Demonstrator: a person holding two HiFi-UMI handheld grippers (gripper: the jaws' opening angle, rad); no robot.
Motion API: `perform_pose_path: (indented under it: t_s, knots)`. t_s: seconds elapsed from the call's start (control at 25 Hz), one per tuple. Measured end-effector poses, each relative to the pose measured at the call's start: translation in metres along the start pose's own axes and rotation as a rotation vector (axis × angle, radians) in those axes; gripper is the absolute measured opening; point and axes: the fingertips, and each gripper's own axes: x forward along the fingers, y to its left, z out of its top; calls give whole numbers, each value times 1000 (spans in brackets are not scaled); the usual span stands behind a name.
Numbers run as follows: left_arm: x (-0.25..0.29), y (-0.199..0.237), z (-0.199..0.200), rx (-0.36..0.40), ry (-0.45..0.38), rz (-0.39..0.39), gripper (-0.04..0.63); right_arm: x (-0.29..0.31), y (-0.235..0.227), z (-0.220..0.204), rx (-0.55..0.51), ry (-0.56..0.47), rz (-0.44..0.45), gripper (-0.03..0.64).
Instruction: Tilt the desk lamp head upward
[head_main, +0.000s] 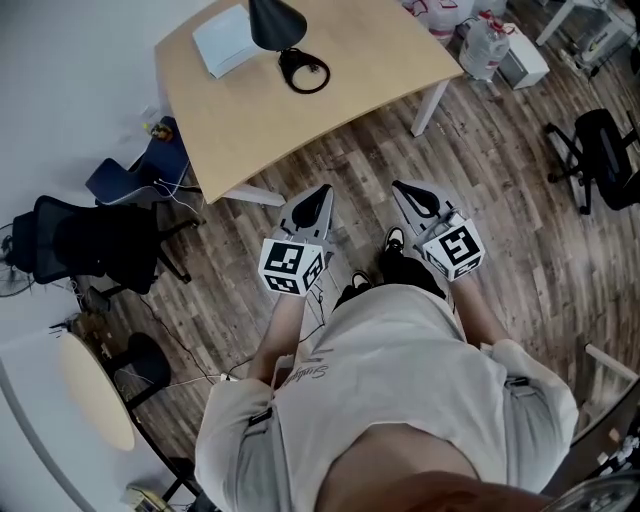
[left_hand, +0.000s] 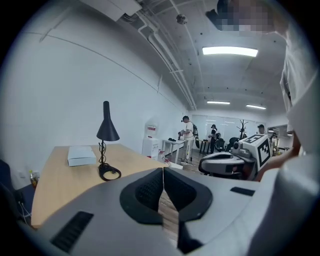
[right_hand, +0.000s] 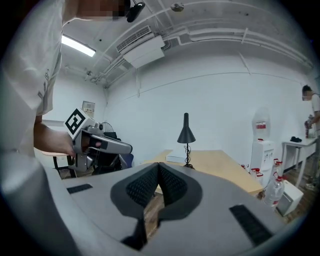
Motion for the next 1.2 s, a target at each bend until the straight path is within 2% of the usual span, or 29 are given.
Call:
perform_pose_path:
  t_s: [0.32, 0.56, 0.8, 1.04, 1.2]
  knots:
    - [49, 3, 26, 21, 6, 69, 17, 16, -56, -6, 17, -4, 85, -5]
    - [72, 12, 22, 1, 54, 117, 17, 31, -83, -16, 36, 10, 134, -5]
    - [104, 14, 29, -18, 56, 103, 17, 41, -114, -31, 115, 6, 109, -5]
    - [122, 42, 35, -27, 36, 121, 17, 63, -131, -22, 85, 4, 116, -5]
    - [140, 68, 46, -40, 12, 125, 17, 81, -150, -15, 57, 7, 76, -5]
